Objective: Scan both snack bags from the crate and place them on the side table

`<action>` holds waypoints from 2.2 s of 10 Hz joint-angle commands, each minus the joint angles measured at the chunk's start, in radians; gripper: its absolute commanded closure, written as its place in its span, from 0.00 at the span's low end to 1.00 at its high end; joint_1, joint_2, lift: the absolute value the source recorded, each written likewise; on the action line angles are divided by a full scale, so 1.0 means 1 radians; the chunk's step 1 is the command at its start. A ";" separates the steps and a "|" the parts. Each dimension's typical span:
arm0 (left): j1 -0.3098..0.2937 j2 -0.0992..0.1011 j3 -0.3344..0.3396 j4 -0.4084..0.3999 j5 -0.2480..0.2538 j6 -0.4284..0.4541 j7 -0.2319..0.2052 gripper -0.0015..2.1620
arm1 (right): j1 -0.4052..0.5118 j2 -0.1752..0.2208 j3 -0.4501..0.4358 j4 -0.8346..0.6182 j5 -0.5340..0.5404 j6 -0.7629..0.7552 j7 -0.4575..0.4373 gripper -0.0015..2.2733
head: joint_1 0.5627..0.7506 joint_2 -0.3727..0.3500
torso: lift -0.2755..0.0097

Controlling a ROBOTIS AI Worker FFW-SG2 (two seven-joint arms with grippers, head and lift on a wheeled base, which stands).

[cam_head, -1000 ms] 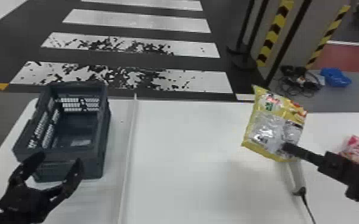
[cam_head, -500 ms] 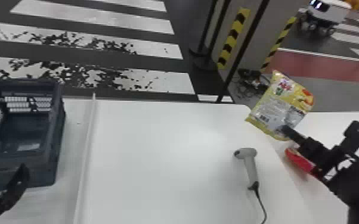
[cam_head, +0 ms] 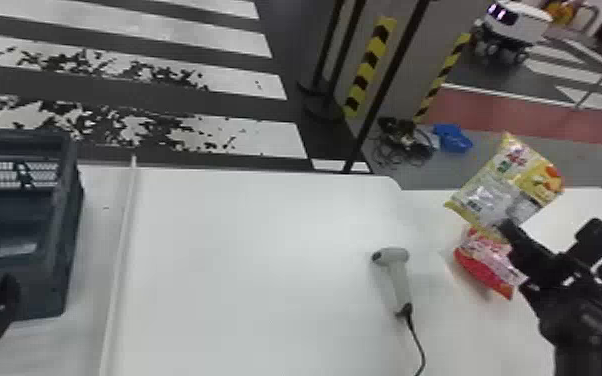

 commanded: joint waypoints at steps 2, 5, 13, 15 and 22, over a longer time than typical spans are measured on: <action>-0.030 0.012 -0.022 0.014 0.006 0.004 0.000 0.04 | -0.025 -0.063 -0.018 0.189 0.008 -0.113 -0.093 0.99 | 0.70 0.03 | 0.63; -0.030 0.013 -0.026 0.014 0.006 0.004 0.000 0.04 | -0.050 -0.099 -0.013 0.327 0.014 -0.233 -0.105 0.01 | 0.70 0.03 | 0.63; -0.017 0.015 -0.022 -0.004 0.006 0.007 0.000 0.04 | 0.082 0.049 0.021 -0.007 0.003 -0.401 -0.239 0.03 | 0.70 0.03 | 0.63; -0.016 0.015 -0.022 -0.018 0.005 0.013 0.000 0.04 | 0.176 0.130 0.104 -0.233 0.008 -0.407 -0.252 0.03 | 0.70 0.03 | 0.63; -0.014 0.021 -0.037 -0.058 0.002 0.022 0.005 0.04 | 0.386 0.307 0.561 -0.541 0.217 -0.496 -0.311 0.03 | 0.70 0.17 | 0.63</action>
